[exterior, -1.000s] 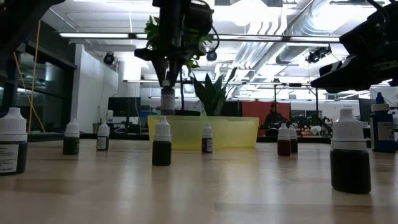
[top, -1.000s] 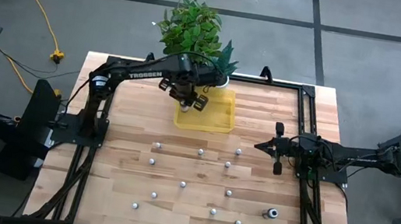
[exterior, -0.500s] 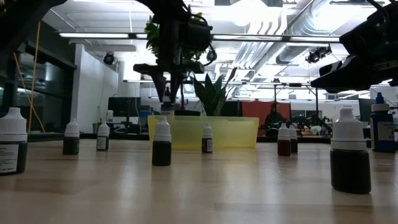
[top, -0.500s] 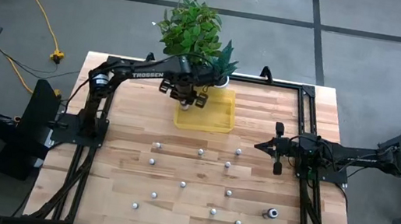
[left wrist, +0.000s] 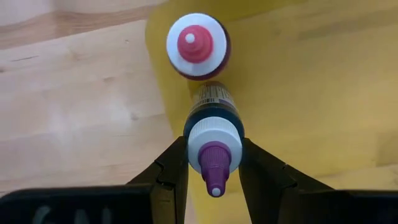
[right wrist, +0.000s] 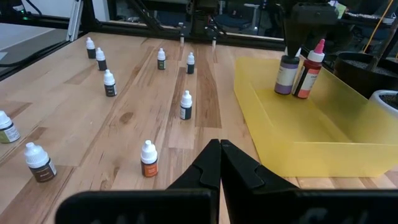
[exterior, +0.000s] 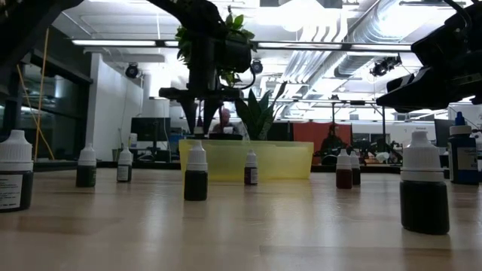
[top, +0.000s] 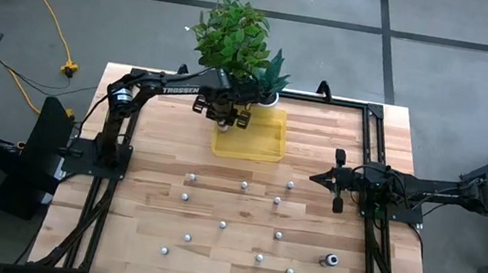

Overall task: Pick & Place food coloring
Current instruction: Put the large purple food coloring bottle into the yellow bin, then put the top left small black food coloring bottle into the yellow bin

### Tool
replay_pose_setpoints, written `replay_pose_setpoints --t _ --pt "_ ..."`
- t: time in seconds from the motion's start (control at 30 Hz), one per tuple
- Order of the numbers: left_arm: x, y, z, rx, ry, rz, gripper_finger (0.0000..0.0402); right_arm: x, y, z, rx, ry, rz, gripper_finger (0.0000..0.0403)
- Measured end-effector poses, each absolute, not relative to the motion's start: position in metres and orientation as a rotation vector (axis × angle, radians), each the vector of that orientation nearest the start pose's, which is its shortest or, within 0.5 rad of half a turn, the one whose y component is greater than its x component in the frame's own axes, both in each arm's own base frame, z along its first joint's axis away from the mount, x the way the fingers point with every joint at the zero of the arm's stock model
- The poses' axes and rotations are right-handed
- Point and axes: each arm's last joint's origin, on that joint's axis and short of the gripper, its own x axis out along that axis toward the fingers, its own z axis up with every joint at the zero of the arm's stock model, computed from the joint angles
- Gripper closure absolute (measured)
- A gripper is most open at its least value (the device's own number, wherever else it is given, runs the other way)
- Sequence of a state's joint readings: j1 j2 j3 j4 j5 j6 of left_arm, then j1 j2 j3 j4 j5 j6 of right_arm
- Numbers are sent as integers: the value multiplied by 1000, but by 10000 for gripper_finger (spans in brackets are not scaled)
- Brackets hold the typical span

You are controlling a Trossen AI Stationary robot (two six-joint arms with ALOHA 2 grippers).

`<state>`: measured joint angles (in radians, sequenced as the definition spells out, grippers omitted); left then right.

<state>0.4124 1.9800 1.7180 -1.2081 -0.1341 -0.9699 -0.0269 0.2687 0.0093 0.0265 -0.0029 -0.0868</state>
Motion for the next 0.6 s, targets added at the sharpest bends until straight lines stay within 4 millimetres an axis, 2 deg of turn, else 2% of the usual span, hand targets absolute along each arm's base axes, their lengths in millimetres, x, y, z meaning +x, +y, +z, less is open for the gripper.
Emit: replay_pose_setpoints --t 0.3,0.6 --pt "353 159 244 -943 1158 1127 292 112 -3 146 -83 234 -14 402" --pt "353 159 244 -932 1161 1125 215 112 -3 146 -83 234 -14 402"
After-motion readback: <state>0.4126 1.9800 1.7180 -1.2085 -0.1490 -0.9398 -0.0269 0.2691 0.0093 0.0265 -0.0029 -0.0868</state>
